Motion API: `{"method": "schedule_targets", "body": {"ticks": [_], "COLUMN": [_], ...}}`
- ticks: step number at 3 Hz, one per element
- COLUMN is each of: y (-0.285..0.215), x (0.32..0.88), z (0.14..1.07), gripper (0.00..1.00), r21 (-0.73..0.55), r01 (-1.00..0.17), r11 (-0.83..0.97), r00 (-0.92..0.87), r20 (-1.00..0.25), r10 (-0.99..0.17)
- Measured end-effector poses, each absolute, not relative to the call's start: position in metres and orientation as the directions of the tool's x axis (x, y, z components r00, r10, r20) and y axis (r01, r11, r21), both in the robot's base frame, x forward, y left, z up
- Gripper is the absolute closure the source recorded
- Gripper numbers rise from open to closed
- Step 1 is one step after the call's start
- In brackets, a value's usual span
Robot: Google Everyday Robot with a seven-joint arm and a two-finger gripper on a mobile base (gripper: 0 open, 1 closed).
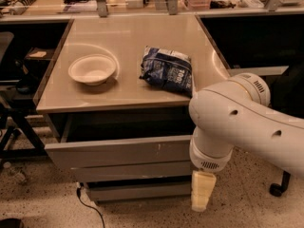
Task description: Open top drawer
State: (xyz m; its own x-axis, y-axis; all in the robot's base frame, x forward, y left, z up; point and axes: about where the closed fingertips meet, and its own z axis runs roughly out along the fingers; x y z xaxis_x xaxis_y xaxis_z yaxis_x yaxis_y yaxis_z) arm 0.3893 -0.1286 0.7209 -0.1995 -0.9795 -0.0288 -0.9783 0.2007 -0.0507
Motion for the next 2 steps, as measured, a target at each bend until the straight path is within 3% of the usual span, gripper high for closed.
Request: {"method": "schedule_targets", "body": {"ticks": [2], "y": [-0.095], "x": [0.441], "z": [0.692], "gripper": [0.0], "r21": [-0.068], "r01": [-0.986], "r11": [0.155], "r00": [-0.15], "r20": [-0.063], "r10": [-0.987]}}
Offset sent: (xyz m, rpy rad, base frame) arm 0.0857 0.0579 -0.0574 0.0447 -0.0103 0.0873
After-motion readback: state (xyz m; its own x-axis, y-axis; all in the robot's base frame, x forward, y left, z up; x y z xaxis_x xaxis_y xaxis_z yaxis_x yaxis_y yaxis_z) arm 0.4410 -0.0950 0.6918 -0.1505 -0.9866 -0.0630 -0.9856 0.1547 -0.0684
